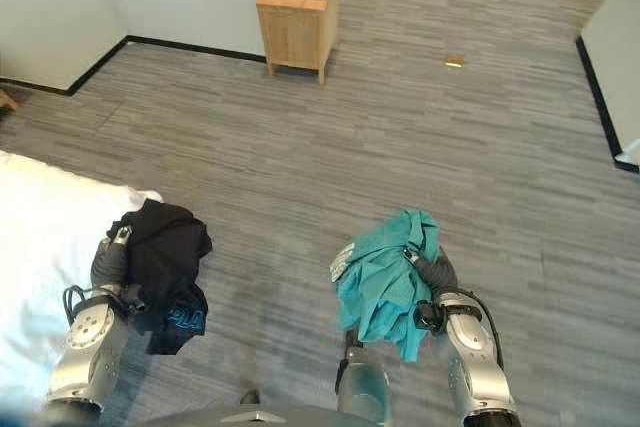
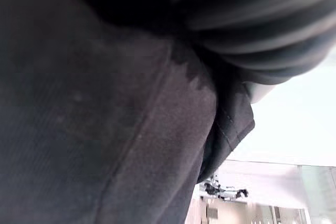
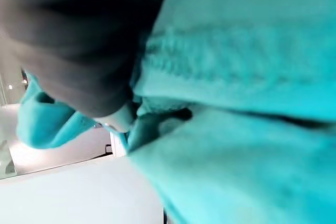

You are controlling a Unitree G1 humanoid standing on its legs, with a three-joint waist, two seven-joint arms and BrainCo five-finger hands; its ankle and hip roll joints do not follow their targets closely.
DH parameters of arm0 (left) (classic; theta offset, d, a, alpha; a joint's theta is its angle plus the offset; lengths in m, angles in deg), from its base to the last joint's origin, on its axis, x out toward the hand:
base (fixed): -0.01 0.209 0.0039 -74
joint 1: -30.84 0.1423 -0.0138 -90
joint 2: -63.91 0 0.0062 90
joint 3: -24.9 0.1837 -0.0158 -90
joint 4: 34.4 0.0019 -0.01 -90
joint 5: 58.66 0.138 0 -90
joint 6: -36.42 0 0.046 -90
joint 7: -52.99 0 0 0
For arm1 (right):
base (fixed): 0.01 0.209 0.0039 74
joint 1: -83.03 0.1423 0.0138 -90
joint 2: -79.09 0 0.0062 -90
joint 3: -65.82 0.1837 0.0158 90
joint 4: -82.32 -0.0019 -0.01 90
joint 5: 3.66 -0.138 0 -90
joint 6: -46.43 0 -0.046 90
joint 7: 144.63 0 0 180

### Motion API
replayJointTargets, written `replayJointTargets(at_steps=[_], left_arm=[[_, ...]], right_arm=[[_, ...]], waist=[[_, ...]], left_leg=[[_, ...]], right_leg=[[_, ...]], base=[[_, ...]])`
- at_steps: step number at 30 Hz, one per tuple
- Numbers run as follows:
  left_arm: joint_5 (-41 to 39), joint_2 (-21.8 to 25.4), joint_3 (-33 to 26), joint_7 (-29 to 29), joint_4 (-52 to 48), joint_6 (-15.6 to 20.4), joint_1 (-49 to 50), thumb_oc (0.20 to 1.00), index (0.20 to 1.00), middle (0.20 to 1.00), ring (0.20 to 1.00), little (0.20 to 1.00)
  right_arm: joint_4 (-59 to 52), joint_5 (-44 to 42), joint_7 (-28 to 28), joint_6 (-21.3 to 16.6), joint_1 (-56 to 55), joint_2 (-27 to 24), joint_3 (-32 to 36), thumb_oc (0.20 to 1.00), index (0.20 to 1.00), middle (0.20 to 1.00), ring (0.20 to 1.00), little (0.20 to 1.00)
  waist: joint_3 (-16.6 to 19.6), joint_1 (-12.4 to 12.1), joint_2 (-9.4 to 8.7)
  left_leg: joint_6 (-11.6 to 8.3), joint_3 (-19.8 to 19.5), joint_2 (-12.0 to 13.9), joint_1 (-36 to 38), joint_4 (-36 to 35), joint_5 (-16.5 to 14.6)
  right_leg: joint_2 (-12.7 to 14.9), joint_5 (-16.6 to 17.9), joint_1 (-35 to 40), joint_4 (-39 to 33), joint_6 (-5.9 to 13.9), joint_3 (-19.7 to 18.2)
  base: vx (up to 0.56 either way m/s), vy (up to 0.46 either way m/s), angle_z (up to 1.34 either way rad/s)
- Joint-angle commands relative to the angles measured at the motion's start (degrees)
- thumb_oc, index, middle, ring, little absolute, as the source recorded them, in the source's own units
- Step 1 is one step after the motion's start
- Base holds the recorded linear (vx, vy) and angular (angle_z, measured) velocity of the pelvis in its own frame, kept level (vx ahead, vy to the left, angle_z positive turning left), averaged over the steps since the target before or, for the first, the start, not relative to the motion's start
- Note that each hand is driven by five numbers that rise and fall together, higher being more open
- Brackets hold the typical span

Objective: Pick up bed clothes into laundry basket.

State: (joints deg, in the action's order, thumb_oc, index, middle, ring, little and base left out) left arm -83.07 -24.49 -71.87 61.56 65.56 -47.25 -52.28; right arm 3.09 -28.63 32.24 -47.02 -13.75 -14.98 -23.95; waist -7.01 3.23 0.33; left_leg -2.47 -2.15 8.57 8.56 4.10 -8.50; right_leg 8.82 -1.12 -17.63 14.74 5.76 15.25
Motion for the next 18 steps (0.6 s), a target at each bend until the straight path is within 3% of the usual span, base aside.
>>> replayJointTargets(at_steps=[1,2,3,4,5,7,8,9,10,13,16,17,18], left_arm=[[-1.22,2.98,-2.05,-0.64,-4.66,4.79,-3.09,0.2,0.2,0.2,0.2,0.2],[-2.58,2.32,-2.15,-0.59,-4.72,5.11,-3.39,0.2,0.2,0.2,0.2,0.2],[-3.94,2.3,-1.95,-1.25,-5.58,5.11,-2.77,0.2,0.2,0.2,0.2,0.2],[-3.94,2.36,-1.94,-1.24,-5.59,5.09,-2.82,0.2,0.2,0.2,0.2,0.2],[-4.55,2.43,-1.88,-0.75,-5.58,4.88,-3.11,0.2,0.2,0.2,0.2,0.2],[-5.47,2.03,-1.53,-0.29,-5.57,4.7,-3.57,0.2,0.2,0.2,0.2,0.2],[-6.81,1.45,-1.78,0.35,-5.27,5.01,-3.48,0.2,0.2,0.2,0.2,0.2],[-7.25,1.27,-2.21,0.32,-5.25,5.42,-3.08,0.2,0.2,0.2,0.2,0.2],[-7.25,1.28,-2.21,0.32,-5.25,5.42,-3.07,0.2,0.2,0.2,0.2,0.2],[-6.66,1.77,-3.09,0.15,-4.6,5.59,-1.84,0.2,0.2,0.2,0.2,0.2],[-5.47,1.75,-4.83,0.54,-4.48,5.87,-0.68,0.2,0.2,0.2,0.2,0.2],[-4.28,1.84,-5.97,0.7,-4.52,5.79,0.27,0.2,0.2,0.2,0.2,0.2],[-4.02,1.89,-7.04,0.72,-4.8,5.86,0.61,0.2,0.2,0.2,0.2,0.2]], right_arm=[[-4.87,-1.52,-1.36,-3.66,0.86,-1.82,1.11,0.2,0.2,0.2,0.2,0.2],[-5.03,-2.51,-1.67,-3.89,0.8,-2.49,1.07,0.2,0.2,0.2,0.2,0.2],[-5.32,-4.98,-1.79,-4.16,0.39,-3.7,1.95,0.2,0.2,0.2,0.2,0.2],[-5.29,-5.01,-1.82,-4.18,0.43,-3.65,1.99,0.2,0.2,0.2,0.2,0.2],[-5.49,-5.36,-1.28,-4.37,-0.07,-4.23,2.4,0.2,0.2,0.2,0.2,0.2],[-5.1,-5.4,0.69,-4.36,-0.05,-4.92,3.29,0.2,0.2,0.2,0.2,0.2],[-5.08,-6.14,1.47,-4.55,0.89,-5.1,3.58,0.2,0.2,0.2,0.2,0.2],[-5.3,-6.98,1.34,-5.01,0.99,-4.82,4.09,0.2,0.2,0.2,0.2,0.2],[-5.3,-6.99,1.34,-5.01,0.99,-4.81,4.09,0.2,0.2,0.2,0.2,0.2],[-4.7,-6.29,0.96,-5.12,1.49,-4.91,3.87,0.2,0.2,0.2,0.2,0.2],[-4.42,-4.95,0.06,-5.05,2.56,-4.82,2.36,0.2,0.2,0.2,0.2,0.2],[-4.41,-4.25,-0.93,-4.33,2.98,-4.47,1.72,0.2,0.2,0.2,0.2,0.2],[-4.88,-3.64,-2.05,-3.5,2.93,-4.17,1.12,0.2,0.2,0.2,0.2,0.2]], waist=[[2.24,1.3,1.39],[2.15,0.92,0.72],[0.39,-0.57,-1.39],[0.59,-0.26,-1.66],[-0.56,-1.32,-2.81],[-2.93,-3.7,-4.1],[-3.44,-5.67,-3.92],[-2.9,-6.33,-3.6],[-2.88,-6.35,-3.7],[-1.78,-9.16,-2.35],[-0.28,-12.21,-1.31],[0.85,-12.79,-1.85],[1.9,-13.23,-2.06]], left_leg=[[-4.62,-0.69,-1.08,7.35,5.7,10.17],[-5.48,-0.77,-1.17,3.7,15.87,15.92],[-6.0,1.32,-1.12,-4.56,32.72,21.82],[-5.95,0.97,-1.45,-5.25,33.03,22.0],[-5.14,2.88,-0.85,-9.13,39.42,22.07],[-4.04,3.84,-2.04,-19.28,46.65,17.47],[-3.61,5.36,-2.08,-26.54,44.56,14.6],[-3.65,6.66,-1.56,-28.06,38.29,15.17],[-3.63,6.74,-1.64,-28.0,38.13,15.27],[-3.89,7.76,-0.75,-29.94,18.48,18.25],[-4.94,4.87,-1.98,-29.38,0.24,21.89],[-5.37,5.99,-2.33,-29.11,0.35,23.68],[-4.16,6.41,-2.7,-28.11,0.93,21.96]], right_leg=[[0.47,10.88,0.18,-9.33,2.75,-1.63],[0.31,9.56,1.86,-8.52,1.09,-1.08],[-0.58,6.12,7.06,-9.3,-2.37,-1.21],[-0.21,6.33,6.78,-9.42,-2.39,-0.98],[-0.92,3.95,9.24,-9.35,-4.25,-1.86],[-1.19,2.06,14.44,-11.1,-4.57,-3.08],[-1.63,0.64,18.79,-13.0,-3.95,-3.47],[-1.75,0.08,20.23,-14.27,-3.49,-3.58],[-1.65,0.1,20.21,-14.3,-3.47,-3.61],[-2.41,-2.14,25.0,-16.8,-2.12,-4.06],[-3.25,-4.48,30.63,-18.61,-0.47,-5.1],[-2.16,-5.11,33.74,-18.49,0.36,-5.69],[-1.56,-5.58,34.45,-17.53,0.98,-5.9]], base=[[0.5,-0.25,0.32],[0.51,-0.434,0.1],[0.5,-0.43,0.11],[0.48,-0.487,0.3],[0.29,-0.315,0.2],[0.55,-0.375,0.07],[0.75,-0.225,-0.11],[0.6,-0.125,-0.28],[0.44,-0.02,-0.54],[0.6,0.055,-0.74],[0.8,0.115,-0.44],[0.87,0.117,-0.35],[0.61,0.087,-0.4]])
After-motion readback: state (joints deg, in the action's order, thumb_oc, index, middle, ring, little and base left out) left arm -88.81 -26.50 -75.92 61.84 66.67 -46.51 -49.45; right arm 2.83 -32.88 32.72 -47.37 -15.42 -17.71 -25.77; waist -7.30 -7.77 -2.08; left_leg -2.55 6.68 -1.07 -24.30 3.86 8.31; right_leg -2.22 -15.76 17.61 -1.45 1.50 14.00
